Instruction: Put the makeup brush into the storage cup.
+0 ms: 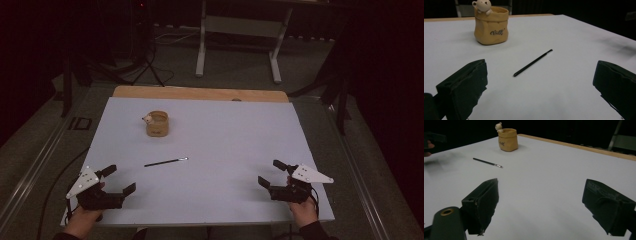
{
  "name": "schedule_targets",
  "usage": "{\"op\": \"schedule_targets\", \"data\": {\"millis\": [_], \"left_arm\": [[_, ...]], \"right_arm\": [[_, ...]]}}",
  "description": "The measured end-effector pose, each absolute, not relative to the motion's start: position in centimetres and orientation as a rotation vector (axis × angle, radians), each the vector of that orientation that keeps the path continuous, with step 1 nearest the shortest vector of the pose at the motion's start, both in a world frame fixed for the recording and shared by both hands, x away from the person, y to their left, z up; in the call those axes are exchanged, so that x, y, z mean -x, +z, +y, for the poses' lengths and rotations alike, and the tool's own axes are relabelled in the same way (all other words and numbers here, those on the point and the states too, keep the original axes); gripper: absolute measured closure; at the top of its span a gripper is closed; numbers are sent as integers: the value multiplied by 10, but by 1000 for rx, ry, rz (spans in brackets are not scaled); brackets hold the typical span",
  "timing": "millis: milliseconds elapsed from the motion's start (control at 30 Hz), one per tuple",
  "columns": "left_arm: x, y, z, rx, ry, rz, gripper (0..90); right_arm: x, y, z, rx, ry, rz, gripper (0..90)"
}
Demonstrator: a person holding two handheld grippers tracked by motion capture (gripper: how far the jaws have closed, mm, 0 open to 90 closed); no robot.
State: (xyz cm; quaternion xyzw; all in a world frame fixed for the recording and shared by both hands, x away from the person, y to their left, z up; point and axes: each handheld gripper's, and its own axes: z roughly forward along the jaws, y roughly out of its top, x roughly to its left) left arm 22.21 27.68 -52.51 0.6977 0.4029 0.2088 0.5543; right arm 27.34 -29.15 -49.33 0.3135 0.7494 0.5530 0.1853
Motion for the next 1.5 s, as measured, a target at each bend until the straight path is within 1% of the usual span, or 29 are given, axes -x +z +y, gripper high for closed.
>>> {"op": "schedule_targets", "data": {"millis": [167, 367, 433, 667, 867, 933, 1067, 1133, 1333, 1500], "left_arm": [[-222, -525, 276, -1655, 507, 957, 0], [-223, -526, 275, -1662, 464, 958, 0], [-224, -526, 274, -1688, 477, 965, 0], [-223, -515, 268, -1733, 453, 950, 0], [-229, -497, 266, -1751, 428, 967, 0], [-233, -489, 265, -1767, 447, 962, 0], [-241, -475, 268, -1774, 415, 955, 0], [-244, -470, 270, -1767, 390, 924, 0], [-255, -458, 274, -1787, 395, 894, 0], [-264, -449, 273, -1862, 391, 881, 0]], "right_arm": [[-273, -494, -291, -879, 1559, 2118, 132], [-273, -492, -292, -868, 1551, 2108, 132], [-273, -492, -292, -866, 1557, 2105, 132], [-273, -493, -291, -859, 1547, 2124, 135], [-273, -492, -291, -849, 1544, 2115, 136], [-273, -491, -291, -853, 1547, 2111, 136], [-273, -491, -291, -857, 1538, 2112, 136], [-273, -491, -291, -852, 1534, 2110, 135], [-273, -490, -290, -844, 1538, 2115, 135], [-273, -490, -290, -841, 1538, 2120, 135]]}}
